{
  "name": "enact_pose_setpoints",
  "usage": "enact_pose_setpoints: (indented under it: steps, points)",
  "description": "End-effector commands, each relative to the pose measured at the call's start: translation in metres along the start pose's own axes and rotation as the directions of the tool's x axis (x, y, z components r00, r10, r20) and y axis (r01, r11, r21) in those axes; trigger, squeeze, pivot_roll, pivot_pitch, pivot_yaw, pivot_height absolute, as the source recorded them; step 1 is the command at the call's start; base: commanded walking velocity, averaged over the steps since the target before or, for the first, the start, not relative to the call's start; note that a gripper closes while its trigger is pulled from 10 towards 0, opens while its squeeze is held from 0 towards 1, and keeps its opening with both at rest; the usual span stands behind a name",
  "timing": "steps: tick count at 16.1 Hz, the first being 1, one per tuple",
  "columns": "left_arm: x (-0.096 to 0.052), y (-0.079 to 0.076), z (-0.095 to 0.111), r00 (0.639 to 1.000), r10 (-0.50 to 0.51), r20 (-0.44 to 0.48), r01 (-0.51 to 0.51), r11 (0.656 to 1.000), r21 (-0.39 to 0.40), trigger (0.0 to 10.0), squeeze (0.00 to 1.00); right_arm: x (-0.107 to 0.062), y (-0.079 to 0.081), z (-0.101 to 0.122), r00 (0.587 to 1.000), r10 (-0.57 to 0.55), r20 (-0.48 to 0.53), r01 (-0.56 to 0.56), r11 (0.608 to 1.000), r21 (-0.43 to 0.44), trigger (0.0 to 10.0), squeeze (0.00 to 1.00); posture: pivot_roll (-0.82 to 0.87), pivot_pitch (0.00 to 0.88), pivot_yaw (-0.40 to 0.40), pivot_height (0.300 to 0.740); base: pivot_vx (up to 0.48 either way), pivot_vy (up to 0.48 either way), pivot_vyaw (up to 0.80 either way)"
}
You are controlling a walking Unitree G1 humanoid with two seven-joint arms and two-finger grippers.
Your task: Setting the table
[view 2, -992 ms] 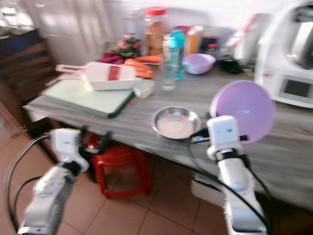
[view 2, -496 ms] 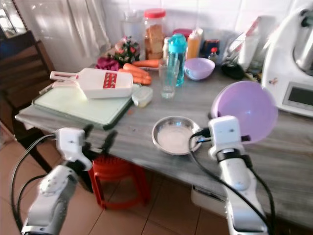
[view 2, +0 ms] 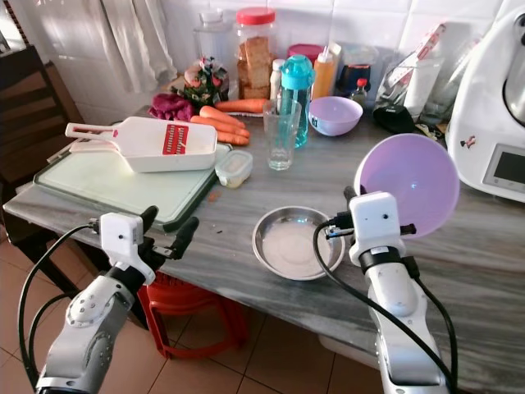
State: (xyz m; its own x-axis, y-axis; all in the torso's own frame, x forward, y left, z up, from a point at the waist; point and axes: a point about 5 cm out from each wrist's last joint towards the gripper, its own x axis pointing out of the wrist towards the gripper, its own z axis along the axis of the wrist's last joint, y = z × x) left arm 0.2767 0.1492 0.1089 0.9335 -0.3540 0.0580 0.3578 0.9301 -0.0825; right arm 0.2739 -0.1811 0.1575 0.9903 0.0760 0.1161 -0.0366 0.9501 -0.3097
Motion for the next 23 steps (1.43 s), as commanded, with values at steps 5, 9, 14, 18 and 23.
enact_pose_setpoints:
  steps: [5, 9, 14, 18, 23]
  points:
    - [-0.002, 0.006, 0.009, 0.997, -0.067, 0.033, 0.066, 0.997, 0.034, 10.0, 0.0, 0.004, 0.015, 0.002, 0.982, 0.191, 0.009, -0.191, 0.981, -0.037, 10.0, 0.0, -0.01, 0.0, 0.026, 0.74, 0.0, 0.0, 0.0]
    - [-0.018, 0.003, 0.002, 0.969, -0.242, -0.046, 0.246, 0.964, 0.102, 10.0, 0.0, 0.022, 0.008, 0.005, 0.969, 0.246, 0.006, -0.244, 0.964, -0.106, 10.0, 0.0, -0.01, 0.0, 0.018, 0.74, 0.0, 0.0, 0.0]
    - [-0.024, -0.008, 0.0, 0.933, -0.354, -0.071, 0.359, 0.929, 0.088, 10.0, 0.0, 0.053, 0.018, 0.008, 0.901, 0.431, 0.043, -0.427, 0.901, -0.08, 10.0, 0.0, -0.01, 0.01, 0.028, 0.74, 0.0, 0.0, 0.0]
    - [-0.032, -0.012, -0.001, 0.926, -0.368, -0.084, 0.374, 0.924, 0.079, 10.0, 0.0, 0.067, 0.038, 0.009, 0.828, 0.558, 0.053, -0.554, 0.83, -0.062, 10.0, 0.0, 0.01, 0.031, 0.037, 0.74, 0.0, 0.0, 0.0]
    - [-0.039, -0.009, 0.001, 0.924, -0.367, -0.106, 0.376, 0.923, 0.082, 10.0, 0.0, 0.079, 0.063, 0.003, 0.743, 0.668, 0.047, -0.666, 0.744, -0.045, 10.0, 0.0, 0.03, 0.055, 0.048, 0.74, 0.0, 0.0, 0.0]
